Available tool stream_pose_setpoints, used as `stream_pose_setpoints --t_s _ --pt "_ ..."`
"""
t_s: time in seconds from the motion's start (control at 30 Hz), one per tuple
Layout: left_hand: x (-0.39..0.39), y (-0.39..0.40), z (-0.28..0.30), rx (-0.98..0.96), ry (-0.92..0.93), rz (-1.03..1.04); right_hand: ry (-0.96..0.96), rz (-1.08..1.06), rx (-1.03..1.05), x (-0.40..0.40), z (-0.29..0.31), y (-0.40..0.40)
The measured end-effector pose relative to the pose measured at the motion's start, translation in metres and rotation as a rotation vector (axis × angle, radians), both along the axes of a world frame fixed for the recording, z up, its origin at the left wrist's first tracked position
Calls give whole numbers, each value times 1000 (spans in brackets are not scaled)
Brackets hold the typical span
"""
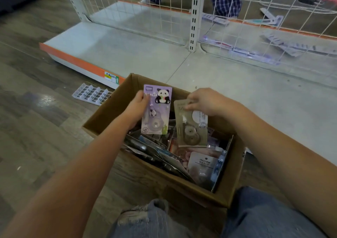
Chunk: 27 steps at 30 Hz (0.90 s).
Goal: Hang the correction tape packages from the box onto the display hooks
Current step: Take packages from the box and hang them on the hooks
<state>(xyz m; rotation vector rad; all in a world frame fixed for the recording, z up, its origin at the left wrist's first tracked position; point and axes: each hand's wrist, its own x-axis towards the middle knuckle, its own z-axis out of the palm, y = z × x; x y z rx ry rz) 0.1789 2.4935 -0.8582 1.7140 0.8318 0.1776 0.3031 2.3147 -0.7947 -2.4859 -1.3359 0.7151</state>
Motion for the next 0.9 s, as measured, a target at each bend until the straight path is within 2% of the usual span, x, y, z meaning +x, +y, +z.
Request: stream_pose_setpoints --t_s 0.1,0.3,0.43,0.5,0.57,0.63,0.67,0.77,0.9 --pt "-3 -8 -15 65 140 -116 1 68 -134 -10 -26 5" --pt "3 -23 -24 225 240 -359 442 -133 -214 -11 -49 -4" --pt "4 -27 -28 324 327 -541 453 -189 -171 -7 -61 -7" --pt "6 -25 -29 309 313 -518 457 -311 -61 -6 -70 -9" --pt "6 -21 -28 264 277 -459 593 -533 57 -6 -77 -12" --pt "4 -17 -29 211 238 -375 755 -662 101 -11 -85 -15" --pt "2 -15 -29 179 220 -341 793 -670 80 -14 -88 -15" --pt "-1 -10 -27 64 163 -304 745 -607 -13 -20 -94 -9" --pt "0 0 -16 -104 99 -242 828 -658 112 -14 -89 -1"
